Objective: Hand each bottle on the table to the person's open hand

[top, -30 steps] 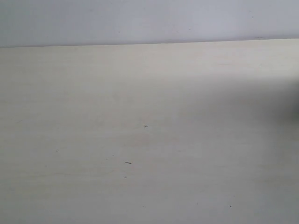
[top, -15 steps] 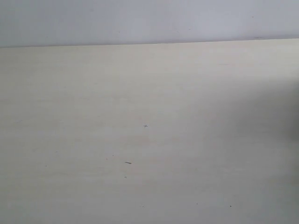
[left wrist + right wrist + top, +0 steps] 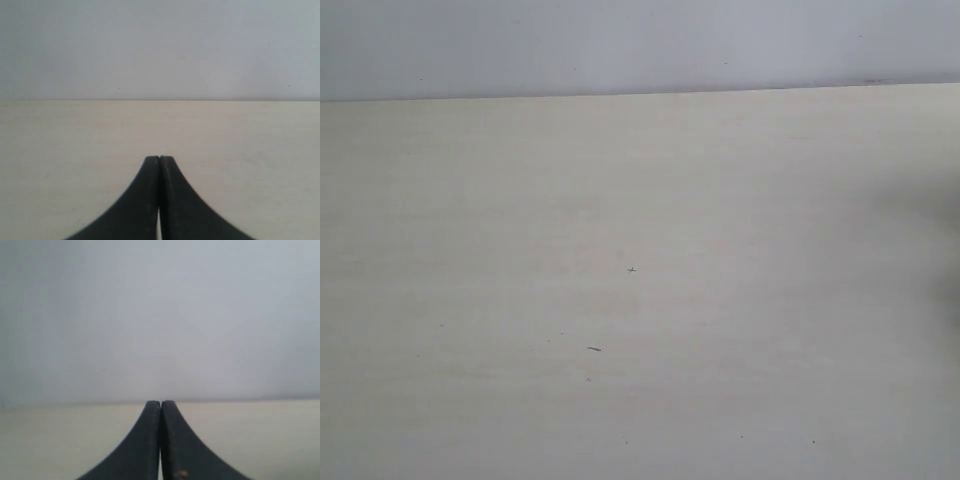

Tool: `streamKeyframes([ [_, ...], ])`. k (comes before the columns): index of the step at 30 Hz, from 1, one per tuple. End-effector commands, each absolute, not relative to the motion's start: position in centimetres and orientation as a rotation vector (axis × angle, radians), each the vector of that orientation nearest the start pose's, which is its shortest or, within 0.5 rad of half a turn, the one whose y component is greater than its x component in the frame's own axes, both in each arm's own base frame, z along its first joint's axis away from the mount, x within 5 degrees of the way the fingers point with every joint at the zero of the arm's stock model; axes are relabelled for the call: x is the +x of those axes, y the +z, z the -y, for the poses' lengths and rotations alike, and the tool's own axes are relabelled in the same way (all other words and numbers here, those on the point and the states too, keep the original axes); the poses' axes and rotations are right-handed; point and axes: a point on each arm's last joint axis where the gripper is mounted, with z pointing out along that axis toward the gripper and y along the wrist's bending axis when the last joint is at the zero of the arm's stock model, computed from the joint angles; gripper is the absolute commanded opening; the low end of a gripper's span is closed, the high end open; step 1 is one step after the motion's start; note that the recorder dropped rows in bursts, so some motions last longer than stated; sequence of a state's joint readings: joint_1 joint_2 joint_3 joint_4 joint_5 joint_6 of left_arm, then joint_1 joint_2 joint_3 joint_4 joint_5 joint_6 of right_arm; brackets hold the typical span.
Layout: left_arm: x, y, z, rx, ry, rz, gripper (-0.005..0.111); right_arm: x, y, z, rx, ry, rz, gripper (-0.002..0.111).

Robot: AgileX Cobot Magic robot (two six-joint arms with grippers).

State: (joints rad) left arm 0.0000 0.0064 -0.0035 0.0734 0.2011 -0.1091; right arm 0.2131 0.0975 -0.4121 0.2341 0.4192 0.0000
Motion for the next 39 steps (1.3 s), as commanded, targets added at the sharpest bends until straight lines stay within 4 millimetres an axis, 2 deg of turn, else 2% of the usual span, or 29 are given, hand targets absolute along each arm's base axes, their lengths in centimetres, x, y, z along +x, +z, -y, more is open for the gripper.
streamKeyframes([
  [1,5.6,19.5,-0.1,-0.04,-0.013,-1.681,0.0,3.6,28.2,-1.0,-0.035,0.29,-1.43,0.0],
  [7,5.6,19.5,-0.1,-0.042,-0.015,-1.681,0.0,5.3,22.9,-0.5,0.029,0.185,-1.44,0.0],
  [9,5.6,19.5,-0.1,-0.042,-0.015,-1.681,0.0,5.6,21.6,-0.4,0.041,0.162,-1.45,0.0],
  [18,5.6,19.5,-0.1,-0.041,-0.014,-1.681,0.0,5.6,21.0,-0.1,-0.006,0.027,-1.519,0.0],
  [39,5.6,19.5,-0.1,-0.041,-0.014,-1.681,0.0,5.6,20.7,-0.2,-0.012,0.029,-1.548,0.0],
])
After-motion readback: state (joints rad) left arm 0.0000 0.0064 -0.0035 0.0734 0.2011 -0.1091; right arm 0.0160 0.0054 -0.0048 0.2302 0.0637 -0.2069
